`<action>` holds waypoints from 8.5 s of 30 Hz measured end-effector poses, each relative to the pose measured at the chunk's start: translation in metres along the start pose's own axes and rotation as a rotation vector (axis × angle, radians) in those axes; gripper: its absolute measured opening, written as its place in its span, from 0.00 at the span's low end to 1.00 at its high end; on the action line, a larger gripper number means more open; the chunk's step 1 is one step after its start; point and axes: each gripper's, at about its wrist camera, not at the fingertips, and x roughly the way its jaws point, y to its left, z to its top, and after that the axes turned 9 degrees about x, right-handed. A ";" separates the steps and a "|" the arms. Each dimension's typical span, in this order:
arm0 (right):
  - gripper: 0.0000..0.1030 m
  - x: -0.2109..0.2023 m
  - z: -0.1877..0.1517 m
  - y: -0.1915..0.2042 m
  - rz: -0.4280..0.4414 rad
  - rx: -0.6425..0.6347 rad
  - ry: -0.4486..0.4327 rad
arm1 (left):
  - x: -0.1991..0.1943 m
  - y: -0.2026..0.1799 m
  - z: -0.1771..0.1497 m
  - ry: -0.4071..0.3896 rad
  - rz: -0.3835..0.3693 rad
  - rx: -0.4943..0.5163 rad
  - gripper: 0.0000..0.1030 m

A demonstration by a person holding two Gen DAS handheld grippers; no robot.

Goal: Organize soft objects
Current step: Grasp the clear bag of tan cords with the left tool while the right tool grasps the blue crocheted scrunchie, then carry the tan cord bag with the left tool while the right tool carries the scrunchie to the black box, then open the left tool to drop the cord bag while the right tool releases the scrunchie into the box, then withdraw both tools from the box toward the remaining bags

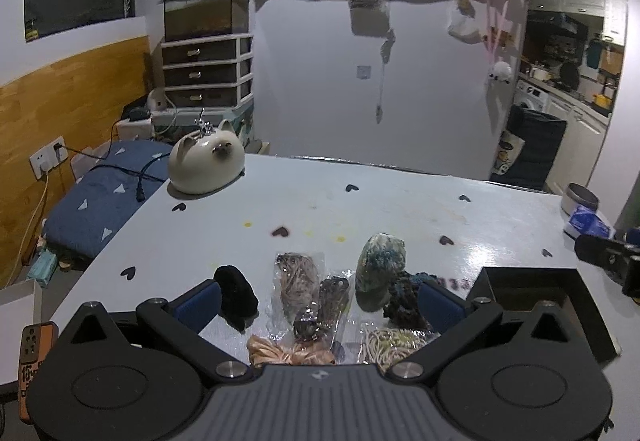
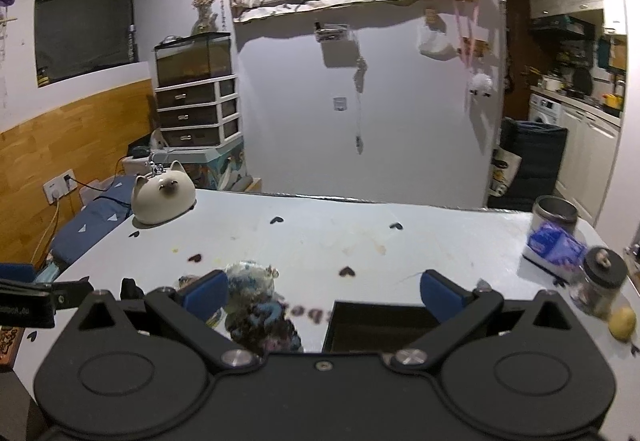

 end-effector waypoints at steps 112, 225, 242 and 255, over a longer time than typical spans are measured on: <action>0.13 0.042 0.009 -0.111 0.088 0.120 0.193 | 0.107 -0.120 0.028 0.195 -0.527 -0.154 0.34; 1.00 -0.028 -0.035 -0.149 -0.127 0.102 0.073 | 0.036 -0.124 -0.012 0.045 -0.331 0.022 1.00; 1.00 0.001 -0.035 -0.053 -0.146 0.127 0.076 | 0.053 -0.021 0.000 0.040 -0.324 0.031 1.00; 1.00 0.029 -0.046 0.024 -0.141 0.134 0.106 | 0.080 0.047 0.003 0.073 -0.348 0.063 1.00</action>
